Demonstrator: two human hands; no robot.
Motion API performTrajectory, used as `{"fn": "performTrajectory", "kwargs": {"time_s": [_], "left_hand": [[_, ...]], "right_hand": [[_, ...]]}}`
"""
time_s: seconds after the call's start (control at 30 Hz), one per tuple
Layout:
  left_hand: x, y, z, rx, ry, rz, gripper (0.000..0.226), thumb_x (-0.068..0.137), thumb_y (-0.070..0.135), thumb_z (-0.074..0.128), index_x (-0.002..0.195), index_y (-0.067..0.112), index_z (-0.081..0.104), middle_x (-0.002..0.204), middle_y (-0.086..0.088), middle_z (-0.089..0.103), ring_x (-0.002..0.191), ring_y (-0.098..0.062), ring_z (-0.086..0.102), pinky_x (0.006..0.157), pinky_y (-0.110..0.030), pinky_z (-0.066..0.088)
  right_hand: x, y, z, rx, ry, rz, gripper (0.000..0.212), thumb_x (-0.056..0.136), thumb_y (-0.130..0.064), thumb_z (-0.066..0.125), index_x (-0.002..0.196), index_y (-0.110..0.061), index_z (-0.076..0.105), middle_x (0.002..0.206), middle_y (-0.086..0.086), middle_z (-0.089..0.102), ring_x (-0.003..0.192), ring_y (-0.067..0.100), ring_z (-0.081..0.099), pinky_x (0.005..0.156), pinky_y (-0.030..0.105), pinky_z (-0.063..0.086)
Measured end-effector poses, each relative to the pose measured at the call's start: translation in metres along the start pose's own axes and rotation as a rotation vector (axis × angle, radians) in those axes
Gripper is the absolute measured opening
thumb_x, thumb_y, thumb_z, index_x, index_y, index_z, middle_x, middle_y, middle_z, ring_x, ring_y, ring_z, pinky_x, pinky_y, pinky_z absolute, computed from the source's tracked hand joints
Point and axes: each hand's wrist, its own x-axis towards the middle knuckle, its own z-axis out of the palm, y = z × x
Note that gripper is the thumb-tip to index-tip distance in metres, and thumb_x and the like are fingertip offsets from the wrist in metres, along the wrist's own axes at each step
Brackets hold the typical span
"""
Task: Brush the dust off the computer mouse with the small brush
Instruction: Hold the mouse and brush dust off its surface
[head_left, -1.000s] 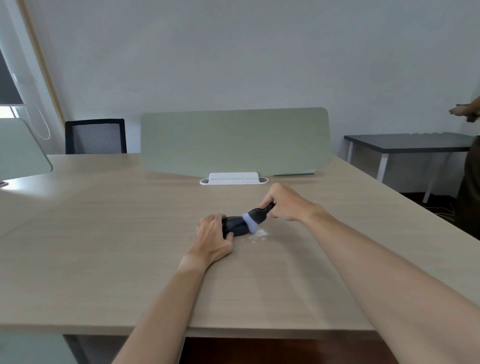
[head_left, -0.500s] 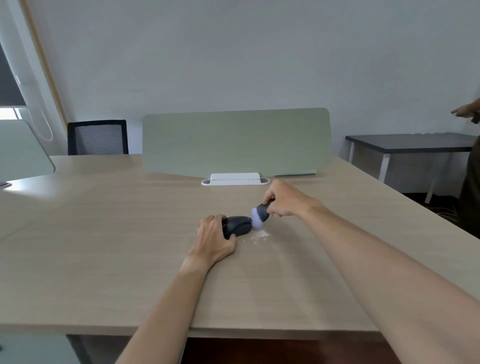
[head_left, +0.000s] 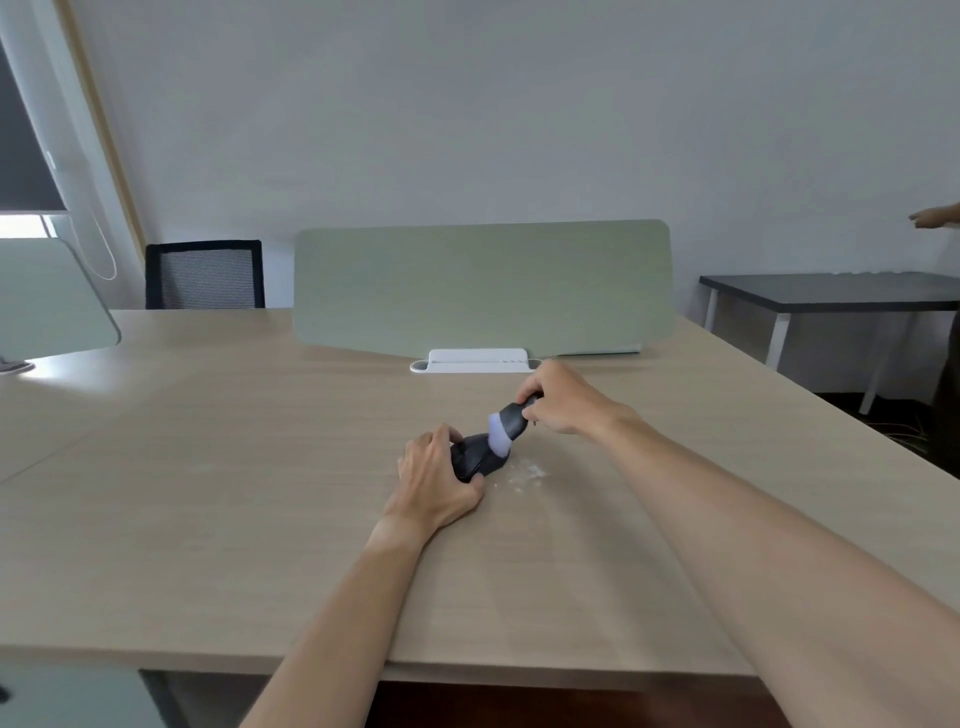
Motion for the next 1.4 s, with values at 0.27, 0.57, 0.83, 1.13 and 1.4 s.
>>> {"fn": "performTrajectory", "kwargs": {"time_s": [0.27,0.57,0.83,1.13,1.4], "left_hand": [[0.001,0.000,0.001,0.014,0.027,0.025,0.042,0.064,0.037,0.065,0.099,0.017,0.052,0.093,0.000,0.058,0.095,-0.028,0.055,0.074,-0.032,0.038],[0.002,-0.003,0.003,0.026,0.023,0.009,0.053,0.063,0.043,0.068,0.111,0.024,0.054,0.105,0.003,0.052,0.106,-0.025,0.050,0.086,-0.034,0.038],[0.002,-0.003,0.002,0.066,0.044,0.032,0.044,0.060,0.049,0.065,0.096,0.024,0.061,0.084,0.005,0.056,0.089,-0.023,0.058,0.075,-0.030,0.038],[0.003,-0.002,0.002,0.029,0.026,0.110,0.025,0.057,0.037,0.053,0.079,0.031,0.042,0.072,0.013,0.053,0.079,-0.022,0.050,0.061,-0.026,0.026],[0.003,-0.001,0.002,0.031,0.051,0.100,0.046,0.062,0.046,0.060,0.107,0.037,0.053,0.101,0.019,0.060,0.104,-0.017,0.051,0.080,-0.032,0.031]], "right_hand": [[-0.008,-0.021,0.014,0.081,-0.136,-0.012,0.015,0.083,-0.007,0.060,0.086,-0.012,0.074,0.056,0.004,0.061,0.051,0.015,0.054,0.055,0.022,0.043],[-0.008,-0.012,0.003,0.075,0.014,-0.027,0.016,0.082,-0.001,0.059,0.082,-0.011,0.073,0.075,0.008,0.068,0.070,0.020,0.054,0.056,0.022,0.040],[-0.011,-0.017,0.011,0.021,-0.068,-0.025,0.025,0.080,0.001,0.057,0.093,-0.007,0.077,0.072,0.004,0.065,0.064,0.016,0.059,0.057,0.021,0.043],[-0.013,-0.021,0.009,0.127,-0.053,0.017,0.015,0.079,-0.005,0.064,0.088,-0.005,0.075,0.053,0.006,0.063,0.052,0.015,0.058,0.053,0.021,0.043],[-0.010,-0.012,0.003,0.017,0.102,0.032,0.029,0.079,0.006,0.053,0.094,-0.001,0.077,0.090,0.012,0.068,0.079,0.018,0.057,0.070,0.025,0.042]]}}
